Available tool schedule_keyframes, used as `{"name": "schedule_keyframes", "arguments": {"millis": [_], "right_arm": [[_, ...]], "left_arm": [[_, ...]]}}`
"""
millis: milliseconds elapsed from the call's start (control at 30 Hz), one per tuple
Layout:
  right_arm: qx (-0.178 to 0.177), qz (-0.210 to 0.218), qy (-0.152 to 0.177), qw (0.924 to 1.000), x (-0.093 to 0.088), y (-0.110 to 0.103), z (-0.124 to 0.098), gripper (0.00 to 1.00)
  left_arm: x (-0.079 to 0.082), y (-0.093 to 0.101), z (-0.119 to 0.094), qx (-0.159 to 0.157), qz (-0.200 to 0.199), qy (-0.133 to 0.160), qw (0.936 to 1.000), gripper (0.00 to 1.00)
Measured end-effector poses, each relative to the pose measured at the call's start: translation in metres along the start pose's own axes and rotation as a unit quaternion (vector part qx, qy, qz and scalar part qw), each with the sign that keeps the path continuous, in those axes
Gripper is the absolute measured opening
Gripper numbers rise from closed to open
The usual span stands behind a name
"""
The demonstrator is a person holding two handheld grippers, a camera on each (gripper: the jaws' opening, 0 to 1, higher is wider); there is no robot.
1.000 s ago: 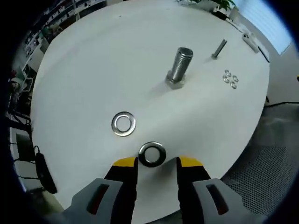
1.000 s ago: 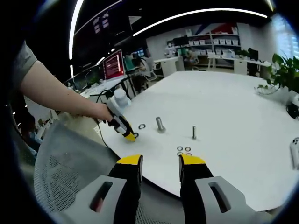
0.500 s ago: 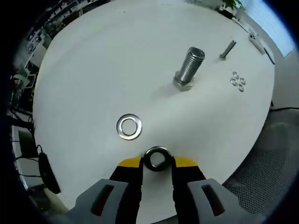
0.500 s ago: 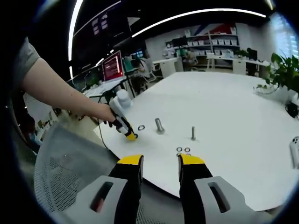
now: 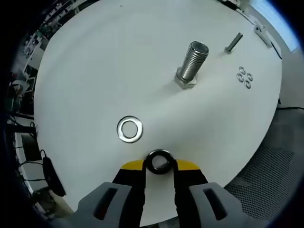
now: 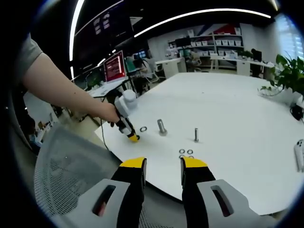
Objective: Place the washer onto the threaded stud by aligning its center hole with the stud, sliding it down to the base, and recovering from edge contact or off-axis alignment until the washer reaches the visible bottom stop.
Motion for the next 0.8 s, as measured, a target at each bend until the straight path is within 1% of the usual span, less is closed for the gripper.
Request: {"name": "schedule_keyframes", "arguments": {"millis": [67,133,200,267,300,500,567,633,800], "right_arm": [[-0.001,0.0,0.0,1.0,0.0,0.001,0.0,0.31],[-0.001,0.001,0.001,1.0,0.0,0.0,0.0,0.31],[0.0,0.0,0.0,1.0,0.0,0.0,0.0,0.31],[0.002,-0.002,-0.002,1.0,-0.001,-0.001,0.0,0.31],[0.002,-0.002,-0.003,1.0,-0.001,-0.001,0.001,0.31],[0.0,-0.001,-0.002,1.0,-0.001,0.0,0.0,0.31],[0.001,-0.002,-0.003,1.0,-0.001,0.0,0.0,0.31],[0.002,-0.002,-0.004,1.0,-0.001,0.0,0.0,0.31],[0.002,-0.002,-0.004,1.0,-0.001,0.0,0.0,0.31]], "left_arm": [[0.0,-0.001,0.001,-0.002,-0.005,0.016,0.9999,0.2],[-0.001,-0.001,0.001,-0.003,-0.004,0.023,0.9997,0.19],[0.0,-0.001,0.002,-0.002,-0.002,0.023,0.9997,0.19],[-0.001,0.0,0.002,-0.008,0.019,0.012,0.9997,0.19],[-0.001,0.001,0.002,-0.009,0.024,0.01,0.9996,0.19],[0.0,0.003,0.002,-0.014,0.029,0.013,0.9994,0.19],[0.003,0.004,0.001,-0.014,0.039,0.019,0.999,0.19],[0.005,0.009,-0.004,-0.012,0.048,0.025,0.9985,0.19],[0.013,0.011,-0.01,-0.015,0.068,0.033,0.9971,0.19]]}}
Point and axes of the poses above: the point that each gripper's makers call its tool centre point, and the gripper's own axes: z roughly forward along the fingers, y roughly to its right, x roughly out of its top, the point moved 1 cm from there along -z, roughly backward along the fingers, and after that the axes turned 13 degrees about -z, right-handed, at the moved point
